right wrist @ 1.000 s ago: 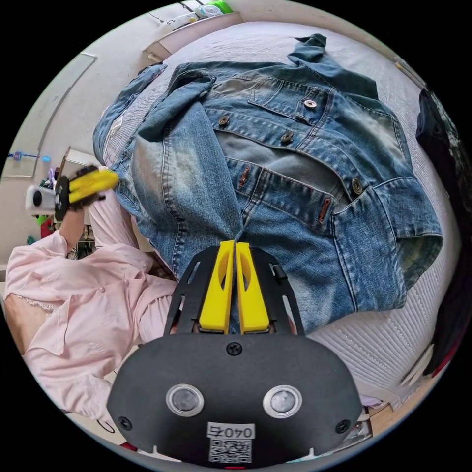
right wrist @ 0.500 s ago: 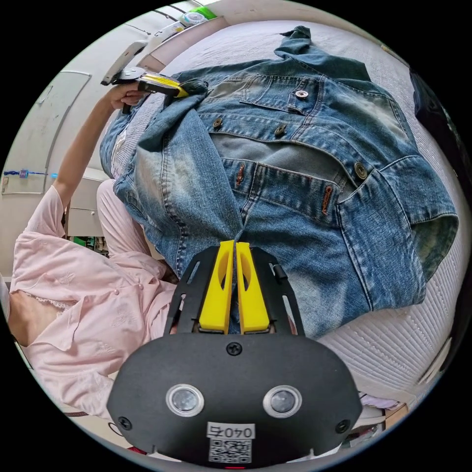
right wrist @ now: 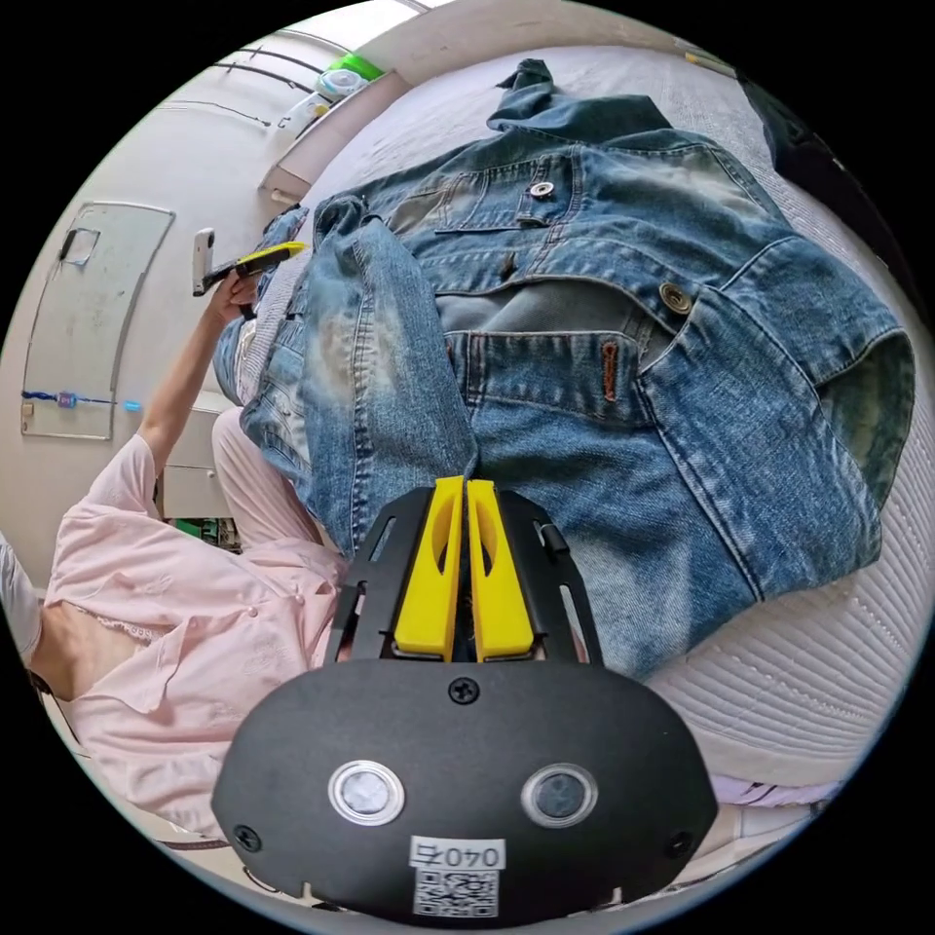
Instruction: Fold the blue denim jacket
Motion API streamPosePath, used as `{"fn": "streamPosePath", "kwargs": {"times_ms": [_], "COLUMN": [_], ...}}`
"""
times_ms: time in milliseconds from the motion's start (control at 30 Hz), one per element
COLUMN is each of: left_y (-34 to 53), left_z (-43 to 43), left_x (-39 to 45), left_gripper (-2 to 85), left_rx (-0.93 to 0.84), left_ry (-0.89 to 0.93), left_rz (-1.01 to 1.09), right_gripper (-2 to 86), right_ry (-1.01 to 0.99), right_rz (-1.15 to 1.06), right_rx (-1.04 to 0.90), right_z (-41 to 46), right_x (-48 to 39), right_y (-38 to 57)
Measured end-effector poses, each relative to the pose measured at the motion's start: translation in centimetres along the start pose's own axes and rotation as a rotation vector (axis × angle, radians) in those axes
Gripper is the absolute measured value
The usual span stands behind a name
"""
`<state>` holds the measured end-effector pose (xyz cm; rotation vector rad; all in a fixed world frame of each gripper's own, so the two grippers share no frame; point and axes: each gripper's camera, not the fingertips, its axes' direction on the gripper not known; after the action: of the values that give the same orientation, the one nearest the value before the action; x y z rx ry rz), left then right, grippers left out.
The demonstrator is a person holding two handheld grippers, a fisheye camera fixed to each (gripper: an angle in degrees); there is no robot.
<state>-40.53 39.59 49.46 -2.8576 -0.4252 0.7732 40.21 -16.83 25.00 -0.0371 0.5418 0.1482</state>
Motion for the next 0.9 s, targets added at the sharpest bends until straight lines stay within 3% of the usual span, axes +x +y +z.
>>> {"fn": "streamPosePath", "kwargs": {"times_ms": [100,167,267,333,433,467,567,633,733,800,867,900], "left_y": [0.3,-1.0,-4.2,-6.6,-7.8,-7.8,-7.7,-6.0,-3.7,-2.9,-2.0,-0.8], "left_z": [-3.9,-4.5,-2.5,1.9,7.9,8.4,5.3,-1.8,-8.0,-7.9,-4.3,-0.7], "left_x": [-0.6,0.4,3.1,4.4,5.4,6.0,10.4,13.1,12.4,10.2,8.1,6.9], "left_gripper": [2.7,4.4,8.3,9.6,3.5,1.3,-0.5,-0.8,-0.9,-0.9,-0.9,-0.8], "left_rx": [0.194,0.191,0.081,-0.085,-0.336,-0.346,-0.157,0.186,0.402,0.355,0.196,0.016], "left_ry": [0.061,0.065,0.063,-0.001,-0.025,-0.021,-0.179,-0.125,-0.006,0.043,0.010,-0.022], "left_rz": [-0.013,0.044,0.161,0.165,0.156,0.189,0.412,0.599,0.732,0.735,0.687,0.665], "right_gripper": [-1.0,-1.0,-1.0,-1.0,-1.0,-1.0,-1.0,-1.0,-1.0,-0.9,-0.8,-0.7], "right_ry": [0.015,0.024,0.023,0.014,-0.011,-0.021,-0.017,-0.019,-0.033,-0.073,-0.096,-0.099], "right_rz": [-0.012,-0.013,-0.006,0.003,0.015,0.017,0.004,-0.010,-0.011,-0.005,0.002,0.019], "right_rx": [-0.011,-0.018,-0.017,-0.007,0.009,0.017,0.040,0.084,0.129,0.122,0.093,0.071], "right_z": [-0.3,-0.2,-0.1,-0.2,-0.4,-0.6,-1.5,-2.4,-3.3,-3.0,-2.4,-2.0], "right_x": [-0.3,-0.4,-0.4,-0.3,-0.1,0.0,-0.4,-0.9,-1.2,-1.0,-0.8,-0.6], "right_y": [0.1,0.1,0.4,0.8,1.5,1.7,2.6,3.5,4.6,4.8,4.7,4.6]}}
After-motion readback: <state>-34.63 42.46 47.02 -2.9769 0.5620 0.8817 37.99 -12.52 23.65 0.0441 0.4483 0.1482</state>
